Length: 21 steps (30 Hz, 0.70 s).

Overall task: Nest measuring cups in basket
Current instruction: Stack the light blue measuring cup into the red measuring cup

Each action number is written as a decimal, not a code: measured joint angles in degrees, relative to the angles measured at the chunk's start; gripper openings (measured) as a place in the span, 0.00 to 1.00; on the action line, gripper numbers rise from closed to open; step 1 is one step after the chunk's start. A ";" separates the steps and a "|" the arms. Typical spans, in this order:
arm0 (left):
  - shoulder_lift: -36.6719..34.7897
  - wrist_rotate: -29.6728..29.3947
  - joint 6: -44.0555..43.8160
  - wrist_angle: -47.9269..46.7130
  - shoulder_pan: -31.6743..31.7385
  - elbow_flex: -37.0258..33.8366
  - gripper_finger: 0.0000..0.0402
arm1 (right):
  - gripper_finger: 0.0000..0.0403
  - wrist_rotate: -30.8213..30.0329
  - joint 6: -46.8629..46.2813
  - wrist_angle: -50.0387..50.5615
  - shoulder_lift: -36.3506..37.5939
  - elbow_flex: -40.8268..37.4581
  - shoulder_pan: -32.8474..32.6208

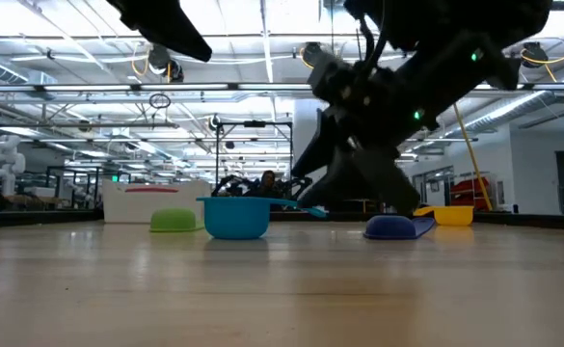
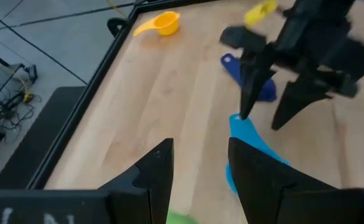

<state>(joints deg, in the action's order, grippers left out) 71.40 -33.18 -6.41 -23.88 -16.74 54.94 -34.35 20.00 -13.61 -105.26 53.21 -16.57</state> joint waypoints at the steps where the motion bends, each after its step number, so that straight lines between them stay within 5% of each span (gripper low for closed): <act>1: 0.00 -0.18 -0.31 -0.04 -0.52 0.00 0.39 | 0.61 0.18 0.76 -0.45 -0.63 0.00 0.19; 12: 0.00 -1.15 0.27 0.02 -2.20 0.00 0.39 | 0.50 1.22 2.12 -2.75 -4.53 0.03 3.46; 21: 0.00 -1.15 1.34 0.17 -2.20 0.00 0.39 | 0.26 1.35 3.32 -4.07 -4.66 0.04 4.61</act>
<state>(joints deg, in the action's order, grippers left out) 71.40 -34.33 -5.07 -23.71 -18.94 54.94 -33.01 23.33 -17.68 -109.91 53.25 -11.96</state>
